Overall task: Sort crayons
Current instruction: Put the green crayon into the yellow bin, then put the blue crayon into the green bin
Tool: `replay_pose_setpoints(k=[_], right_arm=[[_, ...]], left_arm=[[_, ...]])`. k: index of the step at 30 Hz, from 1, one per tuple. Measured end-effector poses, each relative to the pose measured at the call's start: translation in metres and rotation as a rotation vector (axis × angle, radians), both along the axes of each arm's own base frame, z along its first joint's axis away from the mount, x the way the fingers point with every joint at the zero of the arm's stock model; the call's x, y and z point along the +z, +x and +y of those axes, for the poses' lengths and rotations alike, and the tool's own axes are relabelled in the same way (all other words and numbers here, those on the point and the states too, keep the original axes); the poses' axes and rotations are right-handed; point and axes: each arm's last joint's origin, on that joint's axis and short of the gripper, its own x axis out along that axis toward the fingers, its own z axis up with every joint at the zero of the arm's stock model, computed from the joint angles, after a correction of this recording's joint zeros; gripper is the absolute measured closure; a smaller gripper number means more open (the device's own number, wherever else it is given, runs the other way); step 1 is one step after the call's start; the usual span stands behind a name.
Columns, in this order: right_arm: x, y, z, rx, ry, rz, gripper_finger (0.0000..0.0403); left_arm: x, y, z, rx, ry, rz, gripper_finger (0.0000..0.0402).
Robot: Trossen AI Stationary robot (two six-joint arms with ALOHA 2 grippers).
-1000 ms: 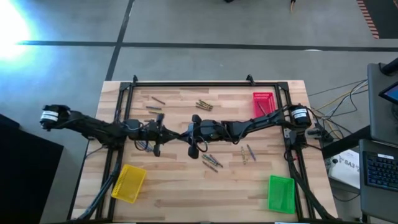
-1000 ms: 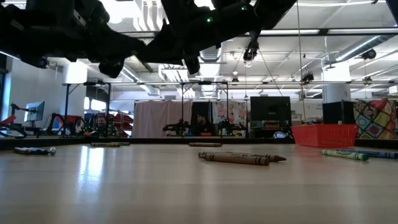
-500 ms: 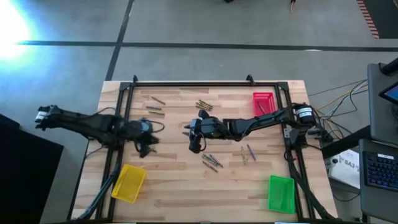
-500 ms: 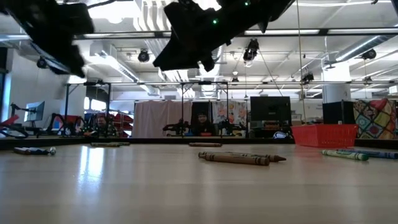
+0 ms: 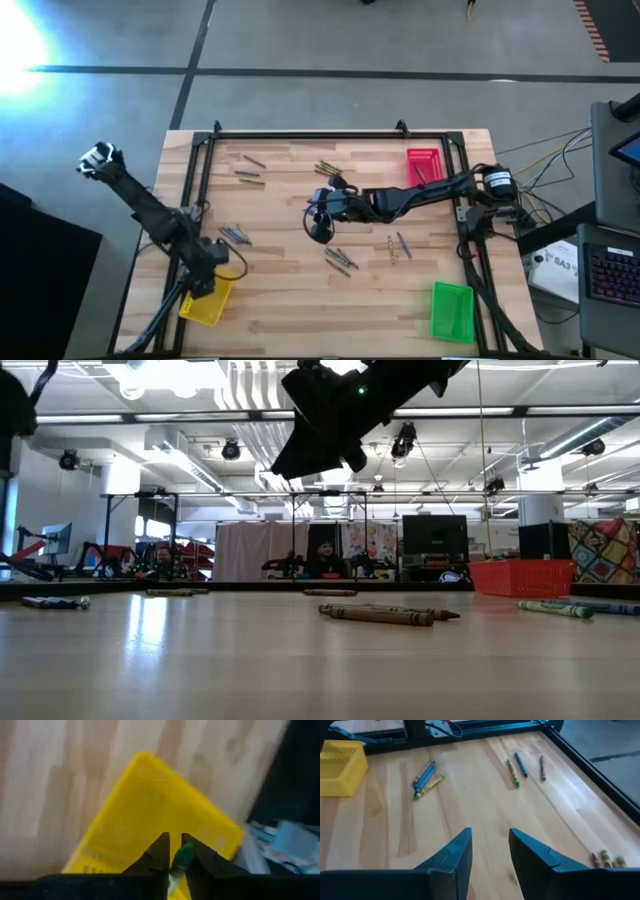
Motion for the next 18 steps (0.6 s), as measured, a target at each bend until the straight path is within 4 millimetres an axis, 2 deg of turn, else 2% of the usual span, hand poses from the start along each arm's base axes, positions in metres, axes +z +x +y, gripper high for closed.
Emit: replay_pose_setpoints(k=[6, 10, 15, 18], right_arm=[[-0.004, -0.003, -0.003, -0.064, -0.032, 0.048, 0.0261], [-0.009, -0.009, -0.01, -0.128, -0.098, 0.135, 0.0243], [-0.015, -0.018, -0.022, -0.321, -0.231, 0.234, 0.0228], [-0.018, -0.024, -0.023, -0.346, -0.243, 0.299, 0.0228]], left_arm=[[-0.006, 0.004, -0.002, -0.018, 0.069, -0.018, 0.0283], [0.001, 0.008, -0.002, -0.046, 0.129, -0.089, 0.0237], [0.02, 0.016, -0.002, -0.066, 0.24, -0.271, 0.0208], [0.031, 0.021, -0.001, -0.089, 0.266, -0.335, 0.0206]])
